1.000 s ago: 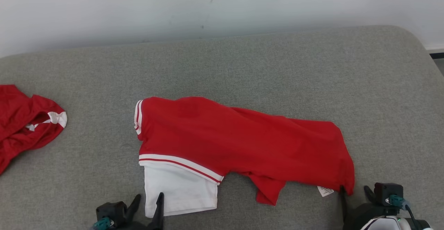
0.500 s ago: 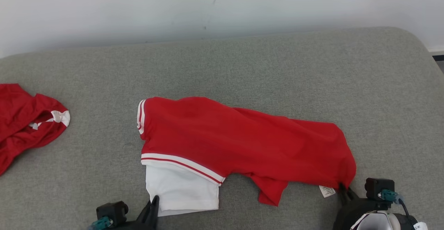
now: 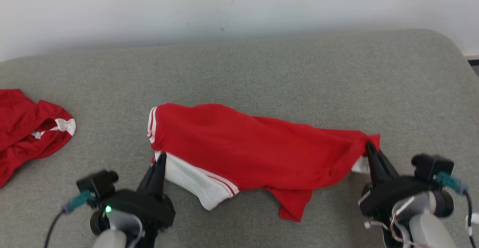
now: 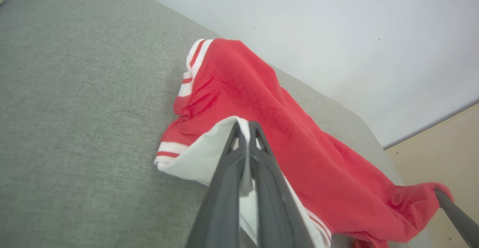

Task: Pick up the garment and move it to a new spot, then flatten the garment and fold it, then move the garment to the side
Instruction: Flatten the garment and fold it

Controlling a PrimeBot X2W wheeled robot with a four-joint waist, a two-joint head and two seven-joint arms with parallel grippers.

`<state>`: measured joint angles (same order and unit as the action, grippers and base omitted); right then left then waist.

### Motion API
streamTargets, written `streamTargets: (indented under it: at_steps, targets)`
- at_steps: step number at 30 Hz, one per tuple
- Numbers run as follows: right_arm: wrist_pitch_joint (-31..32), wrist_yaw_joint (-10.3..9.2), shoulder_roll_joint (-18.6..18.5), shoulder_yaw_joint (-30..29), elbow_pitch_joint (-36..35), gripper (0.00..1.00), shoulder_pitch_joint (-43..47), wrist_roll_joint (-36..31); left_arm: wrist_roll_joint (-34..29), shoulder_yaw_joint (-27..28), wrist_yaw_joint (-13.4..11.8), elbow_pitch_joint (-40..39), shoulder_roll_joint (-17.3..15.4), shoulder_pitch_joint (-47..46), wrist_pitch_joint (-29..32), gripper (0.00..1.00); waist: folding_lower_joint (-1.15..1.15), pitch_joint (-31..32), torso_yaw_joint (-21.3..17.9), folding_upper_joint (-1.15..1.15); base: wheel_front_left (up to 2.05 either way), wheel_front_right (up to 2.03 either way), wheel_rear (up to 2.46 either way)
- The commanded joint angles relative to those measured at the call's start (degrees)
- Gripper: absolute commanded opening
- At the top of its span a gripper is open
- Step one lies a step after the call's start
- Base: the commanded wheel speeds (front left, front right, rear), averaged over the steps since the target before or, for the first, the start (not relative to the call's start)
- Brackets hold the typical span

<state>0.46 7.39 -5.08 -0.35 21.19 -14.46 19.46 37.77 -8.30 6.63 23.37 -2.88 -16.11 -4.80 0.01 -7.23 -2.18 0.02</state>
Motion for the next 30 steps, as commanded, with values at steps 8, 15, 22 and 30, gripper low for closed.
streamTargets:
  at_steps: [8, 15, 22, 30]
  targets:
    - [7.1, 0.17, 0.0, 3.1, -5.6, 0.0, -18.5, 11.9, 7.1, 4.2, -0.4, -6.3, -3.7, -17.0, 9.5, 0.0, -0.01, -11.0, -3.2, -0.02, 0.0, 0.0, 0.0]
    - [6.6, 0.17, 0.8, 3.3, 1.9, 0.0, -44.0, 13.5, 3.7, 6.3, -0.7, -6.8, -11.3, -40.0, 10.2, 0.0, -0.01, -22.0, -5.3, -0.02, 0.0, 0.0, 0.0]
    - [-1.8, 0.16, 1.5, 0.2, 13.2, 0.0, -64.6, 11.7, -4.1, 6.5, -0.7, -4.6, -17.4, -58.0, 1.6, 0.0, -0.01, -26.6, -6.5, -0.02, 0.0, 0.0, 0.0]
    - [-14.0, 0.16, 0.9, -4.8, 21.2, 0.0, -79.2, 7.9, -9.0, 4.6, -0.2, -4.1, -18.2, -71.3, -6.9, 0.0, -0.01, -27.6, -7.0, -0.02, 0.0, 0.0, 0.0]
